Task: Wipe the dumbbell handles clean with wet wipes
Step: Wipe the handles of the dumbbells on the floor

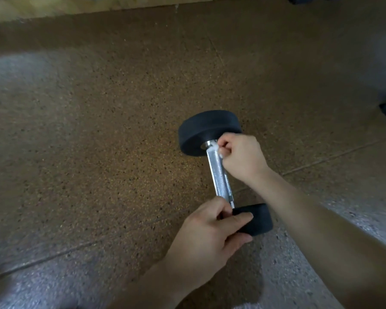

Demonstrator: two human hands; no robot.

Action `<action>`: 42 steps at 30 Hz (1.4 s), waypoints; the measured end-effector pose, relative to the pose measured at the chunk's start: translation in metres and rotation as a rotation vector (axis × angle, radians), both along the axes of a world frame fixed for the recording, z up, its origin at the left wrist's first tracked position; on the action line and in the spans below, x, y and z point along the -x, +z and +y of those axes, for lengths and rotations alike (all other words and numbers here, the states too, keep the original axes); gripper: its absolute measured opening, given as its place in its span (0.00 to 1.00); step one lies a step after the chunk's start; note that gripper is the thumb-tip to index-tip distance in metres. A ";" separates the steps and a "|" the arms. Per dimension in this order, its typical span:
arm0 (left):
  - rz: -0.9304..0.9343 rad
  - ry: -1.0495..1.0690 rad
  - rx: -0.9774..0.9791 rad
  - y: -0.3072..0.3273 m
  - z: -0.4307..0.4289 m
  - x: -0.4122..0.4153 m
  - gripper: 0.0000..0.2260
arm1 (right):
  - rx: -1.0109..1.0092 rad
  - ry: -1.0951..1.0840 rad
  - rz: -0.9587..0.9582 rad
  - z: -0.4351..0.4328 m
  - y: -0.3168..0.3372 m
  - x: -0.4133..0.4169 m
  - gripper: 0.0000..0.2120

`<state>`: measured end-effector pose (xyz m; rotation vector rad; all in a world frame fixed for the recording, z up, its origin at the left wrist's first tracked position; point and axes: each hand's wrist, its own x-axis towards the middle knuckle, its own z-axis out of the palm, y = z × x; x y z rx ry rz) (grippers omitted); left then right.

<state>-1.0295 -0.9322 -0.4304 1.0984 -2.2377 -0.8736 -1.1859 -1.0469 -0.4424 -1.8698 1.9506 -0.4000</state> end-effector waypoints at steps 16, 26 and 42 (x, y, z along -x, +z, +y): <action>-0.035 -0.097 0.051 -0.001 -0.010 0.028 0.15 | -0.156 0.417 0.010 0.033 0.017 0.043 0.12; -0.118 -0.065 0.065 0.003 -0.006 0.044 0.19 | -0.302 0.283 -0.055 0.036 0.027 0.060 0.05; -0.134 -0.140 0.174 -0.007 -0.007 0.064 0.17 | 0.003 0.237 0.080 0.007 0.008 0.065 0.08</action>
